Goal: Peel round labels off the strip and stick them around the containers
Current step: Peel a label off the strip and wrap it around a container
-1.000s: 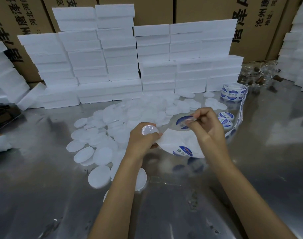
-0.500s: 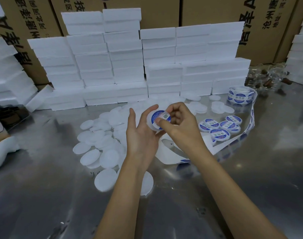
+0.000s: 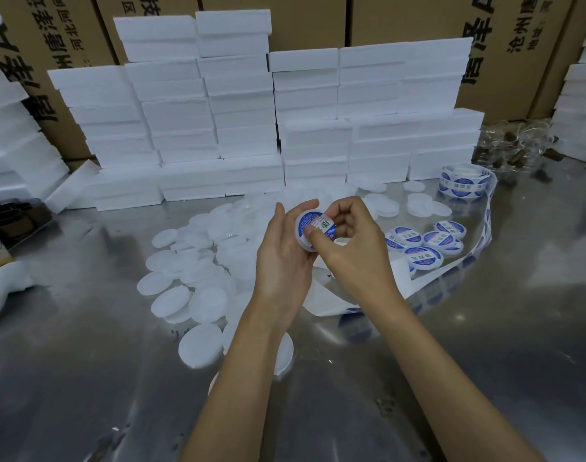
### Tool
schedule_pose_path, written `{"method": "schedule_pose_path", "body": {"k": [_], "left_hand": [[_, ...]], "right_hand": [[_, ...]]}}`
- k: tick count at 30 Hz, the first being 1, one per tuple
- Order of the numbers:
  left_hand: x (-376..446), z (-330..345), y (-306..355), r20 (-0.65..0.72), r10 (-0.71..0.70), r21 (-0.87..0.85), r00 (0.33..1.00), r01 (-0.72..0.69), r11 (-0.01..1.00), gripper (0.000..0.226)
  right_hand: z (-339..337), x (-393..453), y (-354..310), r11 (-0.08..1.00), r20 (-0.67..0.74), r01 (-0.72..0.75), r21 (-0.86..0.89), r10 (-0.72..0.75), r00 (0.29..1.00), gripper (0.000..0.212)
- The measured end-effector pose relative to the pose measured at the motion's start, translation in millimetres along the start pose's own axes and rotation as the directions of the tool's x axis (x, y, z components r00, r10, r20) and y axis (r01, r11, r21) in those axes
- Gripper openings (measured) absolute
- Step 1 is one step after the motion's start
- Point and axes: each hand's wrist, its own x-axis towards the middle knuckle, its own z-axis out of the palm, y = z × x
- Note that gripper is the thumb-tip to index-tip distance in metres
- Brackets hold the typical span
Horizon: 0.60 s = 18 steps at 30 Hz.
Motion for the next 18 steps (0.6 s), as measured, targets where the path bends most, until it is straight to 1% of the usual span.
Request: {"method": "schedule_pose_path", "body": {"k": [6, 7, 9, 10, 11, 13, 16, 18], "left_hand": [[-3, 8, 0, -0.016, 0.100, 0.132, 0.995, -0.097, 0.986, 0.054], [-4, 10, 0, -0.013, 0.115, 0.140, 0.993, -0.112, 0.984, 0.054], [-5, 13, 0, -0.005, 0.129, 0.154, 0.992, -0.127, 0.980, 0.064], [-5, 13, -1, -0.006, 0.132, 0.163, 0.991, -0.129, 0.978, 0.064], [-4, 13, -3, -0.010, 0.135, 0.162, 0.991, -0.131, 0.978, 0.058], [-2, 12, -7, -0.029, 0.114, 0.119, 0.993, -0.110, 0.987, 0.047], [0, 8, -10, -0.057, 0.061, 0.013, 0.997, -0.060, 0.998, 0.052], [0, 6, -9, -0.034, 0.044, -0.044, 0.998, -0.045, 0.998, 0.053]], "right_hand": [[0, -3, -1, 0.999, -0.029, -0.012, -0.041, 0.011, 1.000, 0.029], [-1, -3, -1, 0.998, -0.033, -0.016, -0.059, 0.014, 0.999, 0.029], [-1, -3, 1, 0.995, -0.045, -0.028, -0.095, 0.023, 0.999, 0.028], [-1, -4, 2, 0.993, -0.055, -0.029, -0.118, 0.023, 0.998, 0.028], [0, -5, 3, 0.989, -0.068, -0.026, -0.145, 0.016, 0.998, 0.030], [3, -8, 5, 0.979, -0.093, -0.009, -0.205, -0.010, 0.996, 0.037], [6, -10, 7, 0.962, -0.118, 0.009, -0.273, -0.043, 0.992, 0.057], [4, -9, 7, 0.960, -0.121, -0.023, -0.280, -0.012, 0.993, 0.072]]}}
